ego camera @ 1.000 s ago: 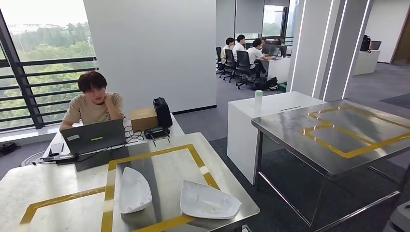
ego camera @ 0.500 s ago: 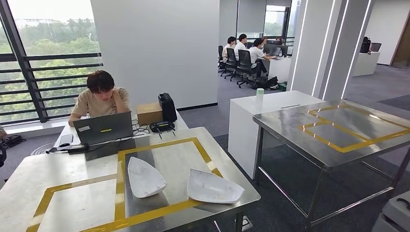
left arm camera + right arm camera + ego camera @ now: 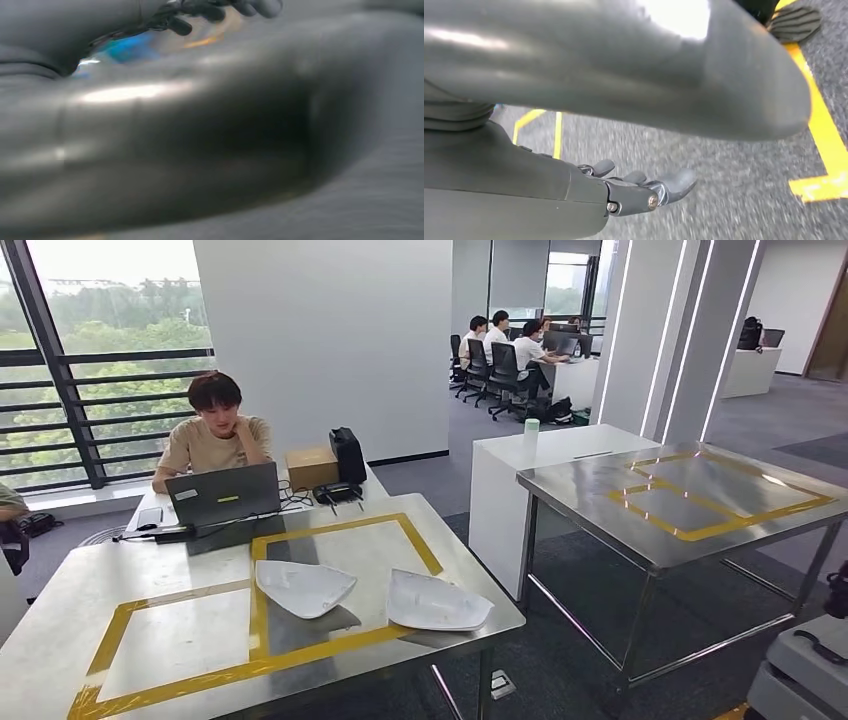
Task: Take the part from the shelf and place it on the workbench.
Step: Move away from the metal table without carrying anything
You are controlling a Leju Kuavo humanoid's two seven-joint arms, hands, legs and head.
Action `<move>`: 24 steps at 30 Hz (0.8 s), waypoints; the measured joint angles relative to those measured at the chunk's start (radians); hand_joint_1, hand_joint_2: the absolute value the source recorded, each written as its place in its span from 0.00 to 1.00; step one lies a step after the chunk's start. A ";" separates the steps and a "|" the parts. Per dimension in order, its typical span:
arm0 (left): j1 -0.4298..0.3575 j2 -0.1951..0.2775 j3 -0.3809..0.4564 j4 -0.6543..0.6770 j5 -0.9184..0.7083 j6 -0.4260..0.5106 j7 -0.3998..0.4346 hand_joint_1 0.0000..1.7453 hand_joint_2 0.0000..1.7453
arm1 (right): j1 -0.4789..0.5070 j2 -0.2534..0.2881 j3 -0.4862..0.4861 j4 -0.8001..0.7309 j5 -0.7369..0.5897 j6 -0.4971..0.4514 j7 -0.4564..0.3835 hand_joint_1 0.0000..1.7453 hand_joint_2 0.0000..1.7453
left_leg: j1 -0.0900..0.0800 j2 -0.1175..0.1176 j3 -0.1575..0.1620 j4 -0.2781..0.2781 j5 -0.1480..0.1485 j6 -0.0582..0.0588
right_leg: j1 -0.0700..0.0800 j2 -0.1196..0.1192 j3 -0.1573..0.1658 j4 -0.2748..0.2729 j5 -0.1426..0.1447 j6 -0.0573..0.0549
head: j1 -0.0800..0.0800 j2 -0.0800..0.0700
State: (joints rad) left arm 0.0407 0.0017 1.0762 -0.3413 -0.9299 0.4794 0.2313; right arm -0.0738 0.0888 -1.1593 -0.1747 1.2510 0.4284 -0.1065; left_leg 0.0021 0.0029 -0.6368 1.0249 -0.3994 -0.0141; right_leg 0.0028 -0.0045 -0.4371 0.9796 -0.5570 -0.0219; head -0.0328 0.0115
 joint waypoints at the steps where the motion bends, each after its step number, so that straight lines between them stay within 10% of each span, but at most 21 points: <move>1: -0.010 -0.032 0.013 0.027 0.003 0.000 0.098 0.00 0.00 | -0.001 -0.002 0.009 0.000 0.005 0.000 -0.008 0.00 0.00 | 0.001 -0.002 -0.008 0.018 -0.027 -0.005 | -0.003 -0.003 -0.010 -0.002 0.013 -0.007 | -0.001 0.000; 5: -0.048 -0.148 0.049 0.097 0.016 0.011 0.246 0.00 0.00 | -0.001 -0.011 0.032 0.000 0.012 0.000 -0.023 0.00 0.00 | 0.013 -0.003 -0.040 0.217 -0.191 -0.021 | -0.003 -0.015 -0.069 0.002 0.061 -0.011 | -0.003 0.000; 7: -0.062 -0.187 0.057 0.116 0.008 0.010 0.261 0.00 0.00 | 0.000 -0.013 0.039 0.000 0.015 0.000 -0.020 0.00 0.00 | 0.020 -0.003 -0.012 0.251 -0.161 -0.028 | -0.004 -0.020 -0.107 0.012 0.083 -0.004 | -0.003 0.000; 9: -0.071 -0.212 0.059 0.127 -0.002 0.000 0.264 0.00 0.00 | 0.000 -0.015 0.044 0.000 0.017 0.000 -0.012 0.00 0.00 | 0.027 -0.003 0.068 0.171 -0.124 -0.033 | -0.008 -0.020 -0.146 0.029 0.103 0.008 | -0.003 0.000; 13: -0.078 -0.230 0.059 0.135 -0.012 -0.035 0.184 0.00 0.00 | 0.004 -0.027 0.051 -0.001 0.009 0.000 -0.005 0.00 0.00 | 0.013 -0.008 0.173 -0.003 -0.173 -0.006 | -0.013 -0.018 -0.179 0.050 0.133 0.040 | -0.003 0.001; 16: -0.074 -0.208 0.059 0.136 -0.013 -0.082 -0.003 0.00 0.00 | 0.009 -0.031 0.052 0.000 -0.010 0.000 0.003 0.00 0.00 | 0.008 0.002 0.146 -0.004 -0.143 0.026 | -0.024 -0.011 -0.195 0.070 0.114 0.056 | -0.002 0.001; 20: -0.074 -0.161 0.053 0.137 -0.048 -0.154 -0.205 0.00 0.00 | 0.013 -0.027 0.051 0.000 -0.029 0.001 0.004 0.00 0.00 | 0.001 0.007 0.086 -0.002 -0.094 0.043 | -0.020 -0.003 -0.245 0.281 -0.067 0.055 | 0.000 0.001; 22: -0.075 -0.144 0.038 0.137 -0.081 -0.178 -0.264 0.00 0.00 | 0.013 -0.024 0.047 0.000 -0.044 0.001 -0.008 0.00 0.00 | -0.002 0.008 0.054 0.003 -0.071 0.043 | -0.014 -0.002 -0.222 0.322 -0.057 0.049 | 0.000 0.001; 24: -0.078 -0.134 0.017 0.138 -0.112 -0.192 -0.283 0.00 0.00 | 0.011 -0.019 0.039 0.000 -0.055 0.002 -0.025 0.00 0.00 | -0.003 0.008 0.025 0.009 -0.048 0.039 | -0.007 -0.001 -0.132 0.232 -0.003 0.040 | 0.000 0.001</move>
State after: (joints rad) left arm -0.0369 -0.1322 1.0928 -0.2034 -1.0420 0.2877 -0.0517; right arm -0.0629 0.0694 -1.1198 -0.1751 1.1962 0.4301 -0.1311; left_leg -0.0006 0.0113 -0.6121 1.0344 -0.4477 0.0245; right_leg -0.0045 -0.0054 -0.5689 1.2116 -0.5604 0.0177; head -0.0329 0.0130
